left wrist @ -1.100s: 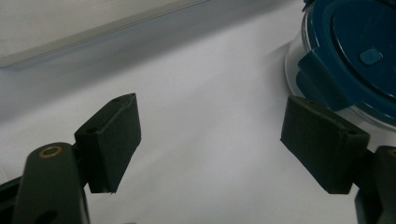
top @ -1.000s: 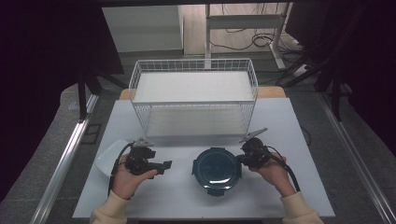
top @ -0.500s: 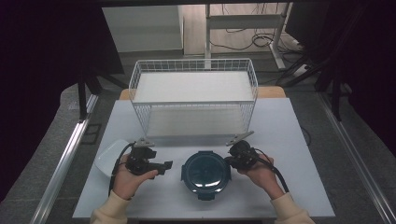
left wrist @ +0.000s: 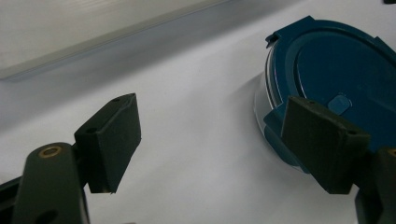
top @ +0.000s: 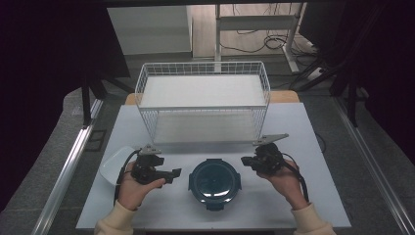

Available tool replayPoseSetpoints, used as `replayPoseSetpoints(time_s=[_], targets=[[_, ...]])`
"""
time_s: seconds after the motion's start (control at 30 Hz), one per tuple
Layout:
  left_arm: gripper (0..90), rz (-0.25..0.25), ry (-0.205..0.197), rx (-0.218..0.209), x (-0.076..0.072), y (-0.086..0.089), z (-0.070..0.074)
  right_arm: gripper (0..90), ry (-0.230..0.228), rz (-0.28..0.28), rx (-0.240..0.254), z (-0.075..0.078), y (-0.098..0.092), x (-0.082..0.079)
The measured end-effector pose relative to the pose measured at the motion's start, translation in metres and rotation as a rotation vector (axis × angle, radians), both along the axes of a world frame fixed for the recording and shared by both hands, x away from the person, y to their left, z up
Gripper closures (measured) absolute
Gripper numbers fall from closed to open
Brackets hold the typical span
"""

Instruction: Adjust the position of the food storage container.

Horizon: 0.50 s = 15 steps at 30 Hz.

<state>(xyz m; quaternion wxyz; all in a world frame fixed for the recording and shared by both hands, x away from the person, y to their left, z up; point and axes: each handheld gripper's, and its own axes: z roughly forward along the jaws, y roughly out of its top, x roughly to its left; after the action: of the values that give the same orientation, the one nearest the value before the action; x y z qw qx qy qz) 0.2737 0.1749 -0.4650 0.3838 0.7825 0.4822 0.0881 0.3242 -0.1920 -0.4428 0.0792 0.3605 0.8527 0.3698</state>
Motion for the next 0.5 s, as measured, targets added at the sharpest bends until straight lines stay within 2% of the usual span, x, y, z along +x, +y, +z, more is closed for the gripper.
replayPoseSetpoints(time_s=[0.03,0.07,0.1,0.17,0.23,0.27,0.33,0.4,0.5], targets=[[19.9,0.006,-0.003,-0.004,0.0,0.001,0.001,86.4,-0.012,0.0,0.029,0.002,-0.006,-0.003],[19.9,0.012,-0.005,-0.009,0.0,0.002,0.001,86.4,-0.012,0.0,0.029,0.002,-0.006,-0.003],[19.9,0.017,-0.006,-0.019,0.0,0.003,0.002,82.2,-0.011,0.003,0.042,0.003,-0.007,-0.005],[19.8,0.028,-0.012,-0.031,-0.001,0.005,0.003,50.4,-0.02,0.02,0.108,0.001,-0.012,-0.01],[19.7,0.033,-0.016,-0.043,-0.002,0.005,0.004,36.6,-0.019,-0.002,0.122,-0.001,-0.014,-0.013],[19.6,0.034,-0.018,-0.045,-0.002,0.005,0.005,32.5,-0.028,-0.011,0.122,-0.003,-0.016,-0.016],[19.5,0.033,-0.021,-0.049,-0.002,0.005,0.006,27.1,-0.018,-0.012,0.128,-0.006,-0.021,-0.016],[19.4,0.037,-0.023,-0.052,-0.003,0.006,0.007,23.3,0.028,-0.009,0.152,-0.009,-0.026,-0.015],[19.1,0.047,-0.022,-0.072,-0.002,0.007,0.008,22.1,0.05,-0.042,0.18,-0.012,-0.031,-0.014]])
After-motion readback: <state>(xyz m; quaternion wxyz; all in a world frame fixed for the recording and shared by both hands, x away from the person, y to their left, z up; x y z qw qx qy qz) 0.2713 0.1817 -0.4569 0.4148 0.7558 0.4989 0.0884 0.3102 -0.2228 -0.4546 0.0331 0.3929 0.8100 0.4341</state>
